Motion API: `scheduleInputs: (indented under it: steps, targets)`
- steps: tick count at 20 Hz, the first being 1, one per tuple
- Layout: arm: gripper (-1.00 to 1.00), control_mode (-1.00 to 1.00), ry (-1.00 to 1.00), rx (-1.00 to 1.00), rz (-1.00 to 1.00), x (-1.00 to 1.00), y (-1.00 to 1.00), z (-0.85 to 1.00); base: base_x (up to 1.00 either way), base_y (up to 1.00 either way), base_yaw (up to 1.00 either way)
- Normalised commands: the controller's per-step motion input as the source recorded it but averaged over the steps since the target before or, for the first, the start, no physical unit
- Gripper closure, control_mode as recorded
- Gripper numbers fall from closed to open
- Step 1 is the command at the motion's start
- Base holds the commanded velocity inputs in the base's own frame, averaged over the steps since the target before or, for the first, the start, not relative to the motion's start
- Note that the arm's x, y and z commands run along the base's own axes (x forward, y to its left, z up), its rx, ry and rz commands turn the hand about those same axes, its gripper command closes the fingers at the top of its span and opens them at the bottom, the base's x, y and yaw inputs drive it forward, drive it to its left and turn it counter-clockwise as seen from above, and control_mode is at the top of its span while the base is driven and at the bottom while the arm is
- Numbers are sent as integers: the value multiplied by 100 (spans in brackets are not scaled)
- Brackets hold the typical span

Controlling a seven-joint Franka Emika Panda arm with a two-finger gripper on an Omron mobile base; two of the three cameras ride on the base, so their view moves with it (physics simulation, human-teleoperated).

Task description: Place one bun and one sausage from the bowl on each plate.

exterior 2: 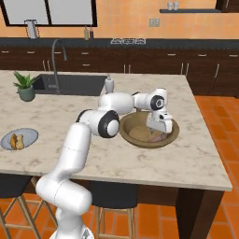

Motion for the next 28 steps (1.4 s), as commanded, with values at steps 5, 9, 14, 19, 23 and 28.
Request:
scheduleInputs:
  steps: [5,9,14,19,23,28]
  targets:
    - [-100,-100,-14,9,0,-54,-5,-31,0,0,0]
    - [-100,-100,0,0,0,19,35,-1,0,0,0]
    - [-100,-100,-1,0,0,6,14,-27,0,0,0]
    - [-100,-100,-9,0,0,-1,1,-51,0,0,0]
    - [-100,-100,-9,0,0,-5,26,-54,0,0,0]
    - [-100,-100,-14,-2,0,-32,24,-50,0,0,0]
